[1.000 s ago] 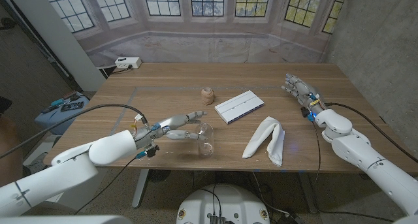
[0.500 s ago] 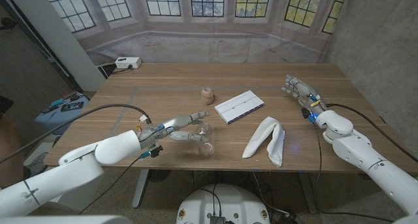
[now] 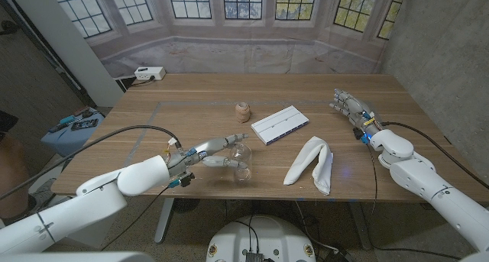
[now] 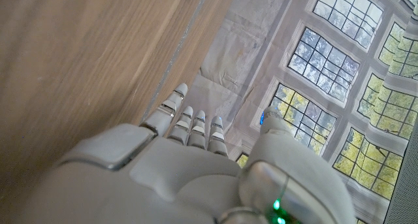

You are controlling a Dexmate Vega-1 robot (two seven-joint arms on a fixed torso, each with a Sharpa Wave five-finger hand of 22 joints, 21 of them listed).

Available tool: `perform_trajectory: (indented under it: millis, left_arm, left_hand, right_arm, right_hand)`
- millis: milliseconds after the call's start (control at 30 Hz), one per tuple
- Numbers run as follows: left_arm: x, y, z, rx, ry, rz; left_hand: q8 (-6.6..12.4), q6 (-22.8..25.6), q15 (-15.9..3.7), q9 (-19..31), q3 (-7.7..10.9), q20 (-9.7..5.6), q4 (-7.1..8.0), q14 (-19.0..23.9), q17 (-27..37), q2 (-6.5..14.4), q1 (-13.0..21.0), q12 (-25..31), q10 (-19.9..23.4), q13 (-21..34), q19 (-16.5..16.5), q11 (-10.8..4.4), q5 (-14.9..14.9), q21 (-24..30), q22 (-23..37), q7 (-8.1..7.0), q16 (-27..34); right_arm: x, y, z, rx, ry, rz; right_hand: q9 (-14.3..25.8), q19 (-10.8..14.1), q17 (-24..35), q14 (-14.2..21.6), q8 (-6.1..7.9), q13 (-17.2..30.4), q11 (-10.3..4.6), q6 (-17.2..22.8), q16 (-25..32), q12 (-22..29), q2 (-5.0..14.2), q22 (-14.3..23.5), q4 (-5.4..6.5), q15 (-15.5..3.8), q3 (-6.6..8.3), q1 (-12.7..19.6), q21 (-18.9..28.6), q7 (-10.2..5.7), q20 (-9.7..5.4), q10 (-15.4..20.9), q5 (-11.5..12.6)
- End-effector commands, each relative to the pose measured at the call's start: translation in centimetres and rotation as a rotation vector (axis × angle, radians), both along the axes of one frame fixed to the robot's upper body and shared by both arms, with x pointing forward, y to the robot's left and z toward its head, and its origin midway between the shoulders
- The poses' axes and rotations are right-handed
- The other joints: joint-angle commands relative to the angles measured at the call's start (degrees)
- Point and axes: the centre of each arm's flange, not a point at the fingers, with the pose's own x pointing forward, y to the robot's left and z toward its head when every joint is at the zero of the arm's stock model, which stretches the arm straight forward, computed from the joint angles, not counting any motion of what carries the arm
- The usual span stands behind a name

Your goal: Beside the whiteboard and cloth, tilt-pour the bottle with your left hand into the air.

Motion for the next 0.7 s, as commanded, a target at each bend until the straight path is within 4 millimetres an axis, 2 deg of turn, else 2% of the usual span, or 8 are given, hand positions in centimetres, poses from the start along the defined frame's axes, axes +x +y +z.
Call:
perform_trajectory:
  millis: [33,533,700]
  left_arm:
    - [0.3,0.0,-1.0,-0.023,-0.004,-0.004]
    - [1.6,0.7,-1.1,-0.038,-0.041,0.002]
    - [2.1,0.4,-1.2,-0.039,-0.042,-0.008]
  left_hand:
    - [0.23,-0.29,0.12,0.16,0.14,-0.11,0.02,0.2,0.27,-0.78,0.18,0.28,0.02,0.31,0.35,-0.41,0.42,-0.3,0.33,-0.11,0.4]
    - [0.7,1.02,-0.38,0.19,0.03,-0.31,0.34,1.42,0.28,-1.25,1.82,0.75,1.26,0.37,1.43,-1.06,0.49,-0.65,0.4,-0.26,0.67]
    - [0.75,1.27,-0.43,0.19,-0.01,-0.42,0.43,1.69,0.29,-1.27,2.08,0.81,1.45,0.38,1.68,-1.03,0.48,-0.71,0.41,-0.29,0.72]
  right_arm:
    - [0.0,0.1,-0.3,-0.013,0.002,0.0]
    - [0.1,0.4,-0.7,-0.027,0.006,0.0]
    - [0.1,0.5,-1.0,-0.033,0.007,0.003]
  right_hand:
    - [0.09,0.23,0.09,0.61,0.41,0.16,0.06,0.12,0.33,0.33,-0.05,0.1,-0.32,0.07,0.3,0.56,0.04,0.12,0.32,0.38,-0.12]
    - [0.09,0.39,0.09,0.63,0.43,0.18,0.03,0.18,0.34,0.41,-0.03,0.1,-0.39,0.04,0.33,0.6,0.04,0.07,0.38,0.59,-0.11]
    - [0.09,0.43,0.09,0.63,0.43,0.18,0.09,0.19,0.33,0.44,-0.02,0.1,-0.42,0.04,0.34,0.62,0.03,0.12,0.35,0.67,-0.11]
